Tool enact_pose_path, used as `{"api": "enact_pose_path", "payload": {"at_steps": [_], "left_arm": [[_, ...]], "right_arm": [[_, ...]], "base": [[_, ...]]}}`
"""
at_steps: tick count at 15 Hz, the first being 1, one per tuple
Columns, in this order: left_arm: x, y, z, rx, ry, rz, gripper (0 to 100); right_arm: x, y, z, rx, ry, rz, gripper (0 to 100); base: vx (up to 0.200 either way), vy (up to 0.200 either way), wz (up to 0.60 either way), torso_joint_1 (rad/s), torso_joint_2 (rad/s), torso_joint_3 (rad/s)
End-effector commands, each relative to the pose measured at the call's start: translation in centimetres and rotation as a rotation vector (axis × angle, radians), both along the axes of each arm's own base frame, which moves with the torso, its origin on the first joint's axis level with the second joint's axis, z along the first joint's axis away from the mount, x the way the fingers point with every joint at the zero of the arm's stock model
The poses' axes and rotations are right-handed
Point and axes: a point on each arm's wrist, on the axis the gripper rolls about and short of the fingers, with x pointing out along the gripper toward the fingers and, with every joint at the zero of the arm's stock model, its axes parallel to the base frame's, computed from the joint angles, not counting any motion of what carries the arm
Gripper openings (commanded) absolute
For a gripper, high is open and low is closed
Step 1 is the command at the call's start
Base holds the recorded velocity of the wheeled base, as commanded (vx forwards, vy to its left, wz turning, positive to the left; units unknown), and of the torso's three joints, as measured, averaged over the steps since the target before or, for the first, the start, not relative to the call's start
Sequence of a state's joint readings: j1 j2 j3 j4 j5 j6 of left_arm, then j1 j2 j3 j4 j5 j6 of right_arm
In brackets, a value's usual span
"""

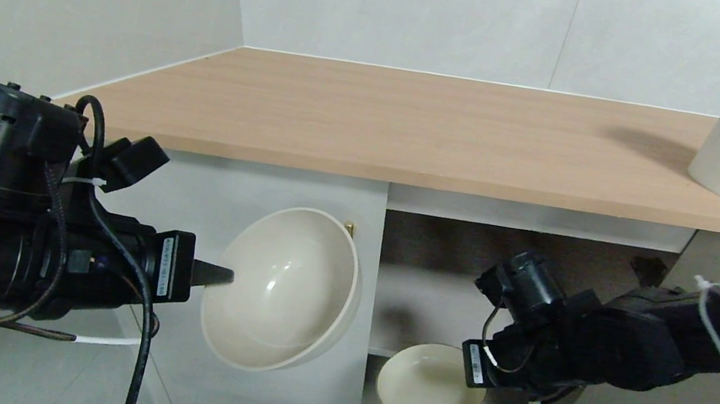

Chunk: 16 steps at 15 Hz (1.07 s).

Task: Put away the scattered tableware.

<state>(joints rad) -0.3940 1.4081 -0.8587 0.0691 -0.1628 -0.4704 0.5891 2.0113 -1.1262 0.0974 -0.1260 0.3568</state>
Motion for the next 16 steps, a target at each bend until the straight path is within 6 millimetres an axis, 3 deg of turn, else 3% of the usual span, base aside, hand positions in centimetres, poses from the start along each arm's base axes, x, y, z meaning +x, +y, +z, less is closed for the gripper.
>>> {"api": "enact_pose_path", "payload": {"at_steps": [1, 7, 13, 16], "left_arm": [[0.0, 0.0, -0.2, 0.004, 0.006, -0.002, 0], [-0.1, -0.3, -0.5, 0.018, 0.013, -0.019, 0], [-0.1, -0.3, -0.6, 0.019, 0.016, -0.020, 0], [-0.1, -0.3, -0.6, 0.019, 0.016, -0.020, 0]], "right_arm": [[3.2, -0.2, -6.1, -0.054, 0.017, -0.098, 0], [7.3, -2.1, -10.1, -0.067, -0.160, -0.268, 0], [10.2, -3.6, -11.1, -0.065, -0.212, -0.400, 0], [11.0, -3.9, -10.7, -0.061, -0.248, -0.440, 0]], "base": [[0.000, 0.000, 0.00, 0.000, 0.00, 0.000], [0.000, 0.000, 0.00, 0.000, 0.00, 0.000], [0.000, 0.000, 0.00, 0.000, 0.00, 0.000], [0.000, 0.000, 0.00, 0.000, 0.00, 0.000]]}}
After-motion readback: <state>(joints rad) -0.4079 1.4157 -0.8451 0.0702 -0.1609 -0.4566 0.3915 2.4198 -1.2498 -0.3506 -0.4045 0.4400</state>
